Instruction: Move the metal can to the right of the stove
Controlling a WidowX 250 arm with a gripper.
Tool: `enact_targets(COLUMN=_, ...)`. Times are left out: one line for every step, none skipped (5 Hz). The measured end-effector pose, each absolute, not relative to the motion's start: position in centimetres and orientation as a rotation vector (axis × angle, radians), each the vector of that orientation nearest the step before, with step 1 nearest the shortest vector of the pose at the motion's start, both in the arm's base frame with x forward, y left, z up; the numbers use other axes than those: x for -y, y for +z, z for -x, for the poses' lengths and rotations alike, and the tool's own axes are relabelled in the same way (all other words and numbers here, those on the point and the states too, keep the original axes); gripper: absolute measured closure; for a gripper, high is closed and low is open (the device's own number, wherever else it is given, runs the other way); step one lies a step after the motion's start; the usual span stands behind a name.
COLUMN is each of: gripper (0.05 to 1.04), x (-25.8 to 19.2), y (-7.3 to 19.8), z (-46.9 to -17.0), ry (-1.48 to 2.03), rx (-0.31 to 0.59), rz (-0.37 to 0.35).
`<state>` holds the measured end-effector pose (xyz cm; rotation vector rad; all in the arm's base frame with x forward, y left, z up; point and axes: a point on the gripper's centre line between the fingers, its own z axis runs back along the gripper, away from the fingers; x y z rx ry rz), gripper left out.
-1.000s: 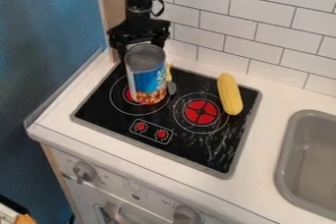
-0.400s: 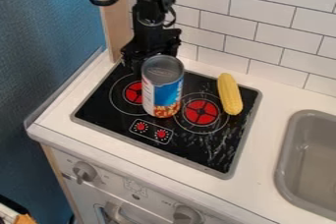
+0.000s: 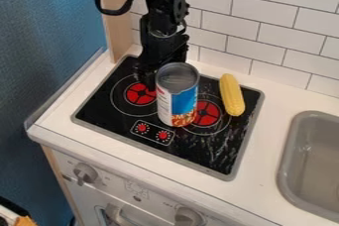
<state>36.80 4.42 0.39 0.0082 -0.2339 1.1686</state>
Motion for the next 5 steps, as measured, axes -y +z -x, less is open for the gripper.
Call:
enact_targets(gripper=0.083, x=-2.0, y=0.3, z=-35.9, ry=1.111, rx=0.212, rz=-0.013)
enact_targets(gripper=0.083, x=0.5, y=0.2, z=-35.0, ry=1.044, rx=0.203, rz=-0.009)
enact_targets(gripper=0.084, x=1.4, y=0.2, z=-34.9, ry=1.016, rx=0.201, rz=0.008)
enact_targets(gripper=0.084, x=3.0, y=0.2, z=-34.6, ry=0.961, rx=0.203, rz=-0.004)
enact_targets(gripper=0.083, x=3.0, y=0.6, z=-34.6, ry=0.952, rx=0.221, rz=-0.013)
